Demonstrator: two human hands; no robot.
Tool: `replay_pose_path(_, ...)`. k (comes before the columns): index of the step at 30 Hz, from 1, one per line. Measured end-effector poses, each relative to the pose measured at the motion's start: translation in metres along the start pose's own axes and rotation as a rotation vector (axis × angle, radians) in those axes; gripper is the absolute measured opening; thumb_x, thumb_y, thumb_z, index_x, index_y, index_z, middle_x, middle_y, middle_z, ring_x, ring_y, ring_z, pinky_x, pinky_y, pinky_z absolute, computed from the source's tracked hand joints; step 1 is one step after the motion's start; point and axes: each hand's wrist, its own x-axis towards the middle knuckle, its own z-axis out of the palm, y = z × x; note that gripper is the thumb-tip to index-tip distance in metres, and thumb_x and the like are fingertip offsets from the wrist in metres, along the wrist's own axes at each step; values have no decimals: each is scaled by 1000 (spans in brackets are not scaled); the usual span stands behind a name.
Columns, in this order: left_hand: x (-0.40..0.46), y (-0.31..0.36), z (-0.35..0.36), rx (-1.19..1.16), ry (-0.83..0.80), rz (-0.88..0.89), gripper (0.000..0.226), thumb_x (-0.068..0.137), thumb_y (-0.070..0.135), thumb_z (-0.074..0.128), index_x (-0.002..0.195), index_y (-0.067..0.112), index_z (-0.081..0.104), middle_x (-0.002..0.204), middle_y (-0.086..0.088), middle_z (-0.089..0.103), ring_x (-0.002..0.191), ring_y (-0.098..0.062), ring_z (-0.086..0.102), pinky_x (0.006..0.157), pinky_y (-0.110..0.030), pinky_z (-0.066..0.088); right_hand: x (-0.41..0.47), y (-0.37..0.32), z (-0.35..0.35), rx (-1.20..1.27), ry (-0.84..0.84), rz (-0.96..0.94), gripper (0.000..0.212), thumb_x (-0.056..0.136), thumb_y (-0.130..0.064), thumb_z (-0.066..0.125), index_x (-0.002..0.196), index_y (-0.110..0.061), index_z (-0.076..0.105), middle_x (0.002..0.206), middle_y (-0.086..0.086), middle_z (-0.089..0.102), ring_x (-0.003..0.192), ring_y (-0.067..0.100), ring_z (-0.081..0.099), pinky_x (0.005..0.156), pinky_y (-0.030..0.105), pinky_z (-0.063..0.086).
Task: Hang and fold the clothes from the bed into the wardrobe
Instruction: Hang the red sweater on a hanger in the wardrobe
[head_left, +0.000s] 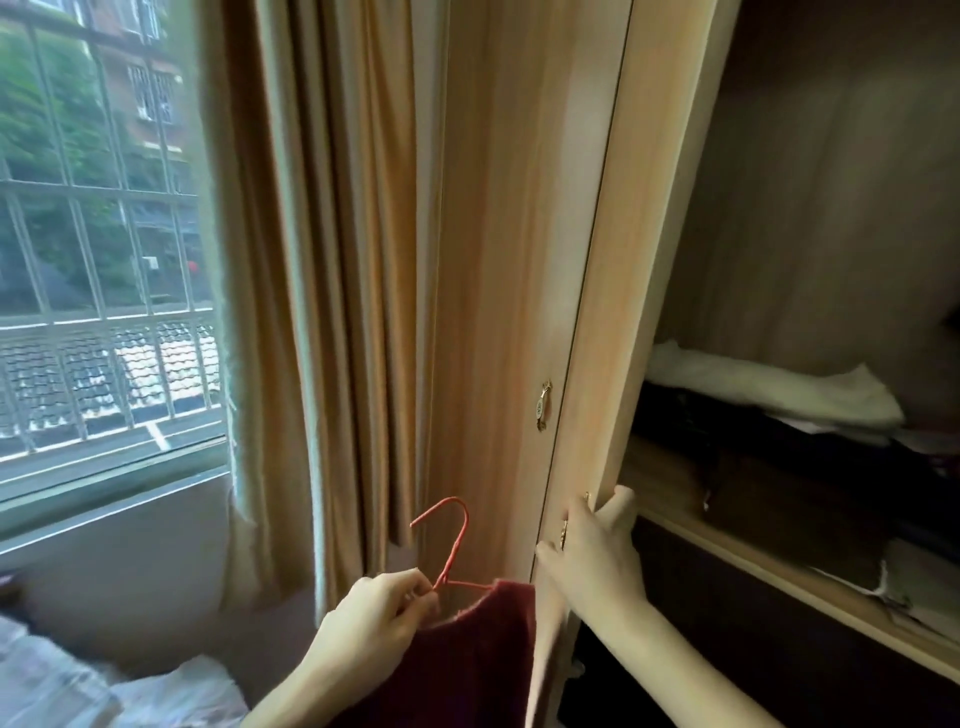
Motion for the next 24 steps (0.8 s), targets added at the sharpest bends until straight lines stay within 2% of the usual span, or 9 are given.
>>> replay_pose_path(3, 1, -17, -14, 7, 18, -1, 8, 91, 46, 55, 85, 42, 58, 76, 29, 62, 70, 2, 56, 68, -28, 51, -2, -35, 15, -98, -60, -57, 40, 89, -36, 60, 120, -15, 47, 139, 23, 8, 126, 30, 40, 94, 28, 51)
replay_pose_path(6, 3, -36, -29, 3, 29, -6, 11, 92, 47, 55, 86, 39, 59, 77, 26, 63, 71, -1, 57, 66, -23, 48, -2, -67, 35, -112, -103, -110, 40, 90, -35, 58, 124, -18, 47, 148, 27, 1, 138, 35, 30, 105, 35, 44)
replay_pose_path(9, 5, -56, -41, -21, 27, 22, 10, 92, 45, 56, 86, 37, 59, 75, 23, 63, 68, -2, 55, 63, -19, 44, 6, -97, 57, -41, -113, -163, 30, 90, -34, 58, 117, -24, 51, 152, 21, 1, 140, 32, 29, 108, 39, 39)
replay_pose_path(12, 10, -82, -57, -45, 30, 24, 9, 92, 42, 57, 85, 36, 58, 67, 20, 60, 64, -2, 51, 66, -24, 47, 23, -121, 79, 55, -108, -214, 25, 91, -29, 57, 115, -24, 52, 156, 16, 11, 136, 28, 39, 108, 40, 40)
replay_pose_path(15, 15, -103, -76, -53, 20, 36, 16, 92, 39, 58, 77, 44, 56, 63, 18, 58, 60, -1, 48, 67, -27, 47, 53, -135, 96, 196, -132, -220, 35, 96, -19, 48, 131, -18, 45, 158, 9, 22, 132, 24, 46, 106, 38, 43)
replay_pose_path(17, 20, -118, -90, -58, 3, 49, 15, 92, 40, 57, 77, 43, 56, 66, 14, 61, 62, -2, 50, 68, -29, 49, 74, -145, 104, 238, -71, -218, 35, 96, -11, 44, 131, -12, 45, 143, 10, 44, 124, 26, 51, 101, 38, 46)
replay_pose_path(20, 25, -133, -107, -66, -23, 86, 13, 92, 40, 57, 80, 35, 60, 68, 7, 63, 60, -2, 49, 63, -27, 46, 92, -153, 105, 273, 120, -149, 21, 92, -3, 48, 111, -10, 55, 117, 10, 59, 98, 24, 60, 71, 24, 51)
replay_pose_path(22, 30, -132, -114, -92, -64, 150, 16, 93, 34, 57, 77, 33, 59, 63, 5, 59, 57, -1, 44, 59, -23, 40, 97, -146, 98, 243, 180, -156, 10, 92, -6, 50, 95, -16, 51, 104, 6, 62, 83, 16, 53, 57, 10, 34)
replay_pose_path(24, 36, -122, -116, -85, -134, 227, 20, 93, 29, 56, 74, 36, 59, 59, 11, 55, 56, 0, 45, 58, -19, 37, 102, -137, 94, 217, 143, -204, 11, 92, -7, 49, 93, -18, 47, 100, 2, 60, 83, 11, 49, 56, 11, 30)
